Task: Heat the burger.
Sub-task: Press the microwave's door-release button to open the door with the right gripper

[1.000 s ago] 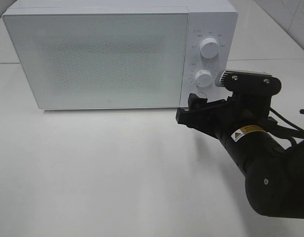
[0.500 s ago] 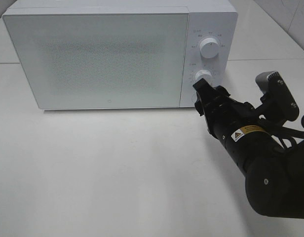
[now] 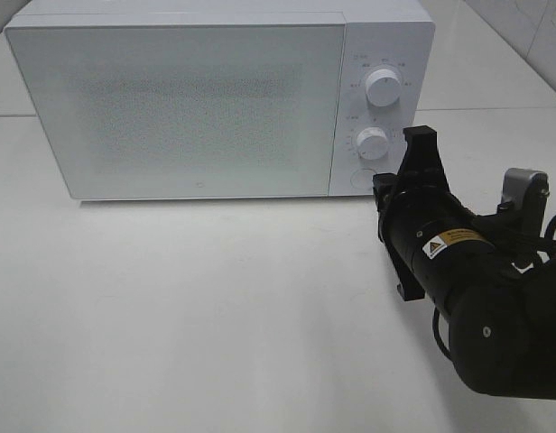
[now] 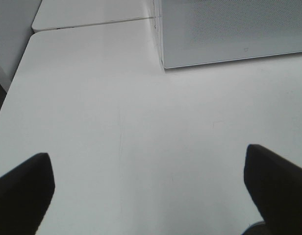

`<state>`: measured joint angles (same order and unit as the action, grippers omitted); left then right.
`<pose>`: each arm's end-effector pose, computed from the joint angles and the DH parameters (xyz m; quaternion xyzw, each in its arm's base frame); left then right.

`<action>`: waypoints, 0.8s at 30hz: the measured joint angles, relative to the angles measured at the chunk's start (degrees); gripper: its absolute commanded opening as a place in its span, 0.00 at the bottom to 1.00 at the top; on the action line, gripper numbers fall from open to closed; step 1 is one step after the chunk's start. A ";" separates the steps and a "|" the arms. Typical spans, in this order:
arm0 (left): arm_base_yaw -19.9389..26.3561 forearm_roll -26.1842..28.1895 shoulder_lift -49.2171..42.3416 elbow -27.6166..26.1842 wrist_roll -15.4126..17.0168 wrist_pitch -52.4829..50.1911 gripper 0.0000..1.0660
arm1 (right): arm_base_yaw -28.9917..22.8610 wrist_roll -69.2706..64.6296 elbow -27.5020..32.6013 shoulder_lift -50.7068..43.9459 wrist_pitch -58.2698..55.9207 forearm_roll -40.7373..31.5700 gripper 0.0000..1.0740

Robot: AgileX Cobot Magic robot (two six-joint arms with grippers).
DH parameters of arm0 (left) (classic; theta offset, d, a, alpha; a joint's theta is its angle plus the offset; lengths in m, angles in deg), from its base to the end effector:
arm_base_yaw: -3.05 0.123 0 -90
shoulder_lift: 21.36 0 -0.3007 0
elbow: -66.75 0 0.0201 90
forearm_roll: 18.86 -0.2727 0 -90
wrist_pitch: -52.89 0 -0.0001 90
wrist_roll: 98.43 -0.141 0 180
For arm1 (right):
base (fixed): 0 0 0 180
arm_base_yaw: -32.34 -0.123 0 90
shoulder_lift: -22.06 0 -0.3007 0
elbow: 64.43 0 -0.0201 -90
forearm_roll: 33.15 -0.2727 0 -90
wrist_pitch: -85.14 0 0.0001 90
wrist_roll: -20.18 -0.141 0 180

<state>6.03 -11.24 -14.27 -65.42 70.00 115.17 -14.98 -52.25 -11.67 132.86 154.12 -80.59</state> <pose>0.0387 -0.0146 0.2697 0.0680 0.8490 0.0001 0.5241 0.2766 0.1570 0.1248 0.4983 0.5782 0.4478 0.4657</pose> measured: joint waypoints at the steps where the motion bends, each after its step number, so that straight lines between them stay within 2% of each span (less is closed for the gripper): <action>1: 0.00 0.00 0.00 0.00 0.00 0.00 0.92 | 0.00 0.00 0.00 0.00 0.00 0.00 0.06; 3: 0.00 0.00 0.00 0.00 0.00 0.00 0.92 | 0.00 -0.97 0.00 0.00 0.00 0.00 0.00; 12: 0.00 0.00 0.00 0.00 0.00 0.00 0.92 | 0.11 -1.03 0.00 0.00 -0.23 0.00 0.00; 18: 0.00 0.00 0.00 0.00 0.00 0.00 0.92 | 3.67 -1.03 -0.69 0.00 -3.32 0.63 0.00; 24: 0.00 0.00 0.00 0.00 0.00 0.00 0.92 | 6.99 -1.55 -3.67 2.29 -5.21 4.81 0.00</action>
<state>6.03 -11.24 -14.27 -65.42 70.00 115.17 -7.99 -53.79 -15.34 135.15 148.91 -75.77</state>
